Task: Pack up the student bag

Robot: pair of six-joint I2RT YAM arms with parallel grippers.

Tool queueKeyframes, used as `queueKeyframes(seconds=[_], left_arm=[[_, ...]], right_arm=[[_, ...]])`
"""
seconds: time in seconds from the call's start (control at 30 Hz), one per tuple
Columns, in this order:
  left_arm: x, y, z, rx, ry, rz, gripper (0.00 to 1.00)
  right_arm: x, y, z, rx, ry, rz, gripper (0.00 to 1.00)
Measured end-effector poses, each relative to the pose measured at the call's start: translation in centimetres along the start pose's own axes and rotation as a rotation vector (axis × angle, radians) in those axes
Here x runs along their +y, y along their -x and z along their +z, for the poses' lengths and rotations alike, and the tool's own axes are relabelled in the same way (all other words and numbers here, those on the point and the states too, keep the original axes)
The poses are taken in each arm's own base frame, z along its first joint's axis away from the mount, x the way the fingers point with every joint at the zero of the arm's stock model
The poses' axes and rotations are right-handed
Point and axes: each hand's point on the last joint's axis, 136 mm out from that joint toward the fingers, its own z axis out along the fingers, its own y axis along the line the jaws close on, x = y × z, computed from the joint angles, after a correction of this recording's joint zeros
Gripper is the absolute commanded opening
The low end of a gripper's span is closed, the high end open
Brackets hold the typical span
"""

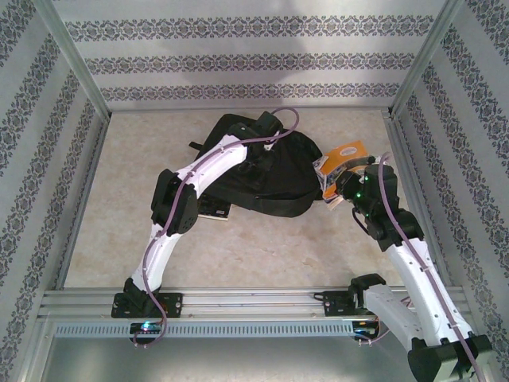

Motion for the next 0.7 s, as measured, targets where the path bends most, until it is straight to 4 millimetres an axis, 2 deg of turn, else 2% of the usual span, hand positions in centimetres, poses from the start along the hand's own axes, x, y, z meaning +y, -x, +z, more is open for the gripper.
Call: queueKeyframes(seconds=[0.2, 0.33, 0.47, 0.7], left_arm=[[0.2, 0.0, -0.3, -0.003, 0.010, 0.021, 0.00], [0.4, -0.1, -1.6, -0.015, -0.004, 0.014, 0.00], [1.5, 0.1, -4.4, -0.053, -0.043, -0.032, 0.00], [4.4, 0.9, -9.6, -0.155, -0.113, -0.162, 0.00]], right_arm=[[0.1, -0.2, 0.1, 0.010, 0.004, -0.002, 0.00], [-0.1, -0.1, 0.2, 0.009, 0.000, 0.000, 0.00], [-0.3, -0.1, 0.5, 0.016, -0.010, 0.004, 0.00], [-0.9, -0.1, 1.3, 0.040, -0.022, 0.030, 0.00]])
